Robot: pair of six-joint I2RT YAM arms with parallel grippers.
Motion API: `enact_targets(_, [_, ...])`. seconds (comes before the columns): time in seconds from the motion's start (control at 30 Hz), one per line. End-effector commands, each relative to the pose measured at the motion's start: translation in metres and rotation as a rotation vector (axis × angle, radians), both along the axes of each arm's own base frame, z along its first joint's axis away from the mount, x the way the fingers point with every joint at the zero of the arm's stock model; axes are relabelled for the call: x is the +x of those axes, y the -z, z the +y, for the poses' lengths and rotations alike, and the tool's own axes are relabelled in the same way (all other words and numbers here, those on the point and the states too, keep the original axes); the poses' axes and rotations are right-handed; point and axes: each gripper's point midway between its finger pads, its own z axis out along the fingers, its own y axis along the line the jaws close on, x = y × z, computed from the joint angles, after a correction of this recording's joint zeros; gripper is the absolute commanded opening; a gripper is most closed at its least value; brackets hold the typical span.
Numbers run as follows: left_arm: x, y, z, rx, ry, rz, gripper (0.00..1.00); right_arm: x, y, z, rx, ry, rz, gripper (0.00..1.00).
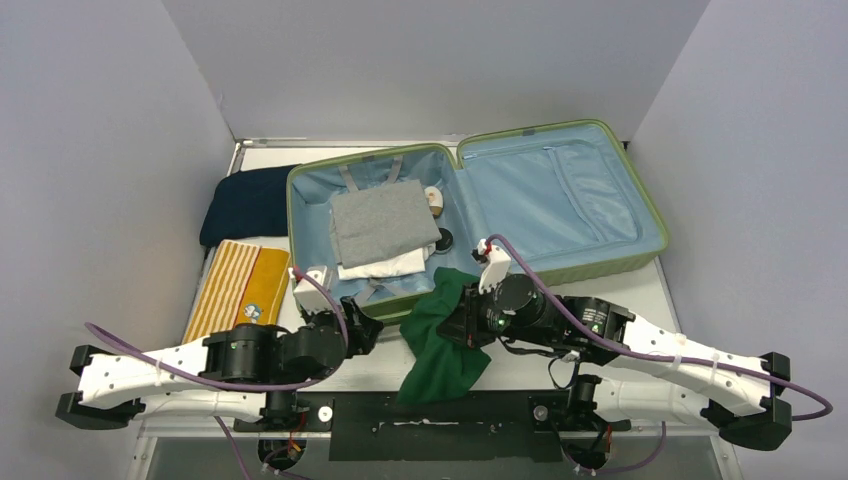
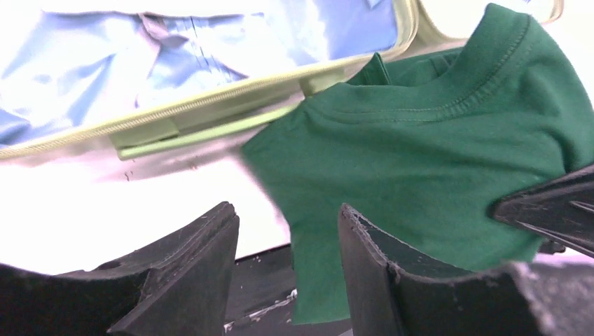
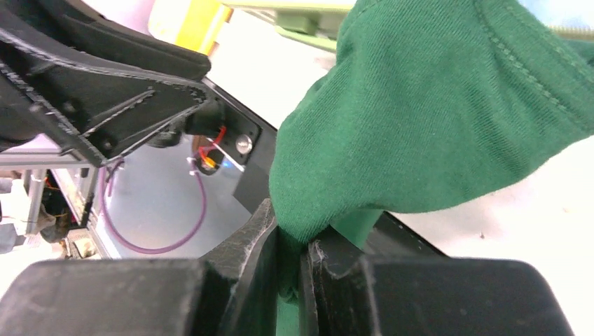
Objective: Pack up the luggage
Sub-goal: Pick up the clothes from the corner of the board.
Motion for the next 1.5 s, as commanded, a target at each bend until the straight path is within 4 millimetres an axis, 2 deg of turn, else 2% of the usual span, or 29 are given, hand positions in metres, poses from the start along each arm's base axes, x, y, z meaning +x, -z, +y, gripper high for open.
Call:
enact_targets(0.0, [0.018,-0.038,0.027,-0.001,-0.091,-0.099,0.52,0.014,-0.07,0.012,0.116,-0.011,-0.114,0.0])
enact_targets(0.07, [0.021,-0.052,0.033,-0.012,-0.109,-0.126,0.52,0.015,-0.089,0.016,0.14,-0.04,-0.132,0.0])
enact_targets(0.2, [0.029,-0.083,0.05,-0.056,-0.155,-0.185,0.53,0.035,-0.125,0.022,0.183,-0.04,-0.179,0.0])
enact_targets(0.33, [0.036,-0.109,0.067,-0.096,-0.2,-0.247,0.59,0.067,-0.162,0.026,0.235,-0.032,-0.245,0.0])
enact_targets(0.4, [0.04,-0.124,0.073,-0.109,-0.218,-0.285,0.63,0.083,-0.188,0.03,0.272,-0.035,-0.291,0.0])
enact_targets(0.57, [0.05,-0.158,0.084,-0.105,-0.271,-0.382,0.69,0.128,-0.221,0.046,0.338,-0.052,-0.332,0.0])
enact_targets(0.63, [0.053,-0.167,0.084,-0.091,-0.28,-0.415,0.71,0.144,-0.226,0.052,0.349,-0.055,-0.339,0.0])
enact_targets(0.77, [0.06,-0.169,0.091,-0.029,-0.332,-0.479,0.72,0.184,-0.227,0.066,0.365,-0.049,-0.349,0.0])
enact_targets(0.9, [0.066,-0.164,0.11,0.035,-0.432,-0.541,0.74,0.22,-0.225,0.082,0.383,-0.057,-0.36,0.0])
enact_targets(1.0, [0.068,-0.159,0.124,0.076,-0.48,-0.568,0.77,0.239,-0.227,0.099,0.41,-0.084,-0.363,0.0])
enact_targets(1.27, [0.066,-0.137,0.16,0.072,-0.553,-0.556,0.8,0.274,-0.22,0.132,0.471,-0.154,-0.369,0.0])
enact_targets(1.47, [0.066,-0.121,0.163,0.063,-0.55,-0.555,0.8,0.291,-0.207,0.159,0.534,-0.234,-0.352,0.0])
